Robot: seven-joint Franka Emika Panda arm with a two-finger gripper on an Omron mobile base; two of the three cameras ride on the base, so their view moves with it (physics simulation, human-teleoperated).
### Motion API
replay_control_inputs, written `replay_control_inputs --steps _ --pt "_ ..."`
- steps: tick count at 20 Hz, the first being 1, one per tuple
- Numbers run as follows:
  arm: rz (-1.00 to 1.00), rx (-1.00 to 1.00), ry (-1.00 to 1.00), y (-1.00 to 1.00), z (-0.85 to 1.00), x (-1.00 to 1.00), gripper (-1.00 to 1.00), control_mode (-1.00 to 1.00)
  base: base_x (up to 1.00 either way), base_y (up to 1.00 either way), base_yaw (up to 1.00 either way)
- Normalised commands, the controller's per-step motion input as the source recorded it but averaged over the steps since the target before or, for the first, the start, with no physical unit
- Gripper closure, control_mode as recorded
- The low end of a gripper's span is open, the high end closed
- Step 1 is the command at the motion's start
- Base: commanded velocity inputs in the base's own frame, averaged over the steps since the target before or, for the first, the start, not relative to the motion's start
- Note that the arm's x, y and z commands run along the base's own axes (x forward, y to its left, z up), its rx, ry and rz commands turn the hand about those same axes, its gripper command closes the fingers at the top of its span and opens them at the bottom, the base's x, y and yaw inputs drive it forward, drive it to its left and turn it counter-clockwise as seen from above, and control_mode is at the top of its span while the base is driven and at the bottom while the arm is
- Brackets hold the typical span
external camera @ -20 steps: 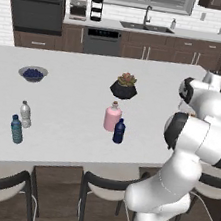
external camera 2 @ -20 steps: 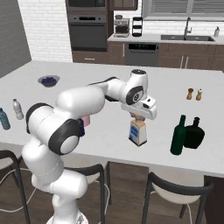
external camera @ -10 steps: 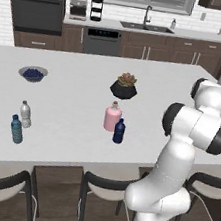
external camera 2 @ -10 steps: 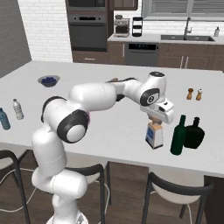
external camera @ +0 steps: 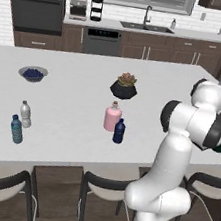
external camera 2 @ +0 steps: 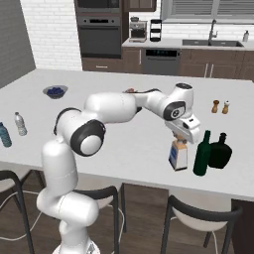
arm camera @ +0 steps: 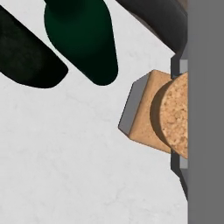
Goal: Move the plastic bottles in the middle to the plastics group, and the glass bottles in the middle to the glass group.
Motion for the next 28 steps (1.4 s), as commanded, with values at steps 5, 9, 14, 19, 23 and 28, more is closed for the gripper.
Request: replay_control_inputs --steps 5,9,14,19,23,28 --pt "-0.09 0.00 -0.02 -0.05 -0.27 0.13 1.00 -1.00 0.00 0.00 0.00" --pt "-0.04 0.00 -0.09 -0.18 -0.20 0.11 1.00 -1.00 0.00 0.00 0.00" --pt "-0.06 0.00 -0.15 -0.35 -0.18 0.04 1.00 -1.00 0.00 0.00 0.00" --pt "-0.06 0.00 -0.21 -0.12 -0.22 -0.15 1.00 -1.00 0.00 0.00 0.00" --pt "-0.06 -0.01 -0.18 0.34 -0.20 -0.33 1.00 -1.00 0.00 0.00 0.00" --pt "-0.03 -0.09 -0.14 0.52 -0.10 -0.15 1.00 -1.00 0.00 0.00 0.00"
